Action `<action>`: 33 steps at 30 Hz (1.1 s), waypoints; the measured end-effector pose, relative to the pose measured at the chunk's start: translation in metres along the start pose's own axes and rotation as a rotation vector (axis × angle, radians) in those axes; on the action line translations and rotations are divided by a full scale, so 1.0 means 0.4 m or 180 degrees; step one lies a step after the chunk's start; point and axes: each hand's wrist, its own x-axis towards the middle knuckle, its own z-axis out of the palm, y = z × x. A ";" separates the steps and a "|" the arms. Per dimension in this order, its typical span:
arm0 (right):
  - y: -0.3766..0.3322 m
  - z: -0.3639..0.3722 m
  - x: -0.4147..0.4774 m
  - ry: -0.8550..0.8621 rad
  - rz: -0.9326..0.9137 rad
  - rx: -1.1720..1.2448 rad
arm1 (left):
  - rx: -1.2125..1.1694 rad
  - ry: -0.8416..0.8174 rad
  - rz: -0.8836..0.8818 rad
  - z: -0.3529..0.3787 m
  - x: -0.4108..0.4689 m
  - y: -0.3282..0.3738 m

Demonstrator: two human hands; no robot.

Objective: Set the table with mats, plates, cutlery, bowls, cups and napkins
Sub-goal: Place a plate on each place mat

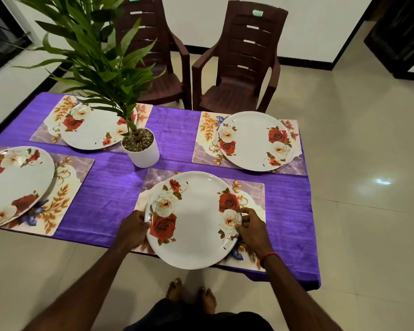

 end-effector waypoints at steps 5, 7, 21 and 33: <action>0.002 -0.012 0.011 -0.0069 -0.0001 0.0083 | -0.0018 -0.0026 0.0030 -0.001 0.003 -0.001; 0.002 -0.016 0.011 -0.0087 -0.0001 0.0047 | -0.0003 -0.0060 0.0067 -0.005 0.008 -0.002; 0.002 -0.008 0.011 -0.0020 0.0085 0.0184 | -0.0198 -0.0031 0.0027 -0.008 0.002 -0.011; -0.023 0.007 0.024 0.0277 -0.0200 -0.0521 | -0.0450 0.0009 -0.0106 -0.046 -0.018 -0.004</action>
